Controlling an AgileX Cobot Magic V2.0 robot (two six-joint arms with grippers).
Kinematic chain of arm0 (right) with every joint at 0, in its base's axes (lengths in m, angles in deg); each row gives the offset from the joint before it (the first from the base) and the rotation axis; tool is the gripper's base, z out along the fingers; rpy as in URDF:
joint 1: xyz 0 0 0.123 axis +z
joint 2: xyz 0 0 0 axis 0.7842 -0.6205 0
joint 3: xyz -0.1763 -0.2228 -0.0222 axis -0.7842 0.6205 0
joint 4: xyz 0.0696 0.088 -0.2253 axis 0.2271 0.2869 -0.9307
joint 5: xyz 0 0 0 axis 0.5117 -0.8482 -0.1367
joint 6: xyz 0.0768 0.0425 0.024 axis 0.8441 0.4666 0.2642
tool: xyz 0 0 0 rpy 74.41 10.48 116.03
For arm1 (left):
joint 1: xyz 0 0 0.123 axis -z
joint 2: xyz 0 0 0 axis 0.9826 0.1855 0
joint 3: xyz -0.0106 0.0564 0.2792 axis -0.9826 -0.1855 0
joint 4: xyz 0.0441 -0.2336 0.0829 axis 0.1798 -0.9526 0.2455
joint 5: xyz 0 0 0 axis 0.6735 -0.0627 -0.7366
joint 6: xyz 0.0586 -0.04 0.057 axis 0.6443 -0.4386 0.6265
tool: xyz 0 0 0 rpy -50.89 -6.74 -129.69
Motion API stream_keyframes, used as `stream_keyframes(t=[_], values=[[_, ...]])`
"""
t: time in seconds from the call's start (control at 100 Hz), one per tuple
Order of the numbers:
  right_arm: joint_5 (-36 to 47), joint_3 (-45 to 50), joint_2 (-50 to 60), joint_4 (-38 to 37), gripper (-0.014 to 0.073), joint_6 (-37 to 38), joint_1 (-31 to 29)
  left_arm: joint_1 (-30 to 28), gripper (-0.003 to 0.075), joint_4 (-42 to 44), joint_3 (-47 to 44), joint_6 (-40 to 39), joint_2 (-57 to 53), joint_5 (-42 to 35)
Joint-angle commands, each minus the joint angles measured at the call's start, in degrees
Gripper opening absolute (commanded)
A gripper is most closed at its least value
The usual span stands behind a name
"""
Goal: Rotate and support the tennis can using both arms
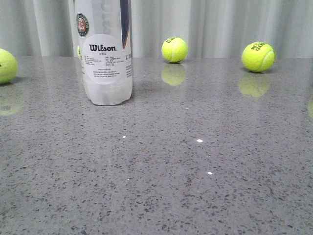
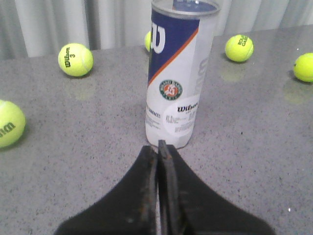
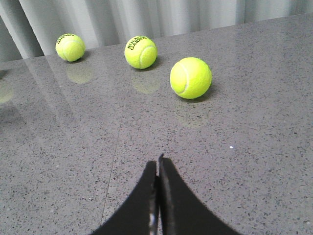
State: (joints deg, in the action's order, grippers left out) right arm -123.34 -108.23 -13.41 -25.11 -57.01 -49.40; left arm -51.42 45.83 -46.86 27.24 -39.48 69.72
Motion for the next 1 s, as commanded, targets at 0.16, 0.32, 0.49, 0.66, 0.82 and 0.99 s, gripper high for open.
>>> stream_keyframes(t=[0.16,0.32,0.49,0.66,0.82,0.99], values=[[4.25,-1.53,-0.69,-0.7,-0.0066,-0.24,-0.27,-0.21,-0.0021,-0.12,-2.35,-0.45,-2.57,-4.83],[4.25,-1.53,-0.69,-0.7,-0.0066,-0.24,-0.27,-0.55,-0.0021,2.71,-2.95,-0.45,-3.73,-5.28],[4.25,-1.53,-0.69,-0.7,-0.0066,-0.24,-0.27,-4.73,-0.0021,2.91,-8.84,-0.45,-7.2,-15.63],[4.25,-1.53,-0.69,-0.7,-0.0066,-0.24,-0.27,-8.9,-0.0021,2.91,-16.83,-0.45,-12.87,-24.0],[4.25,-1.53,-0.69,-0.7,-0.0066,-0.24,-0.27,-13.14,-0.0021,2.91,-23.21,-0.45,-18.84,-26.01],[4.25,-1.53,-0.69,-0.7,-0.0066,-0.24,-0.27,-17.54,-0.0021,2.91,-28.9,-0.45,-25.63,-25.99]])
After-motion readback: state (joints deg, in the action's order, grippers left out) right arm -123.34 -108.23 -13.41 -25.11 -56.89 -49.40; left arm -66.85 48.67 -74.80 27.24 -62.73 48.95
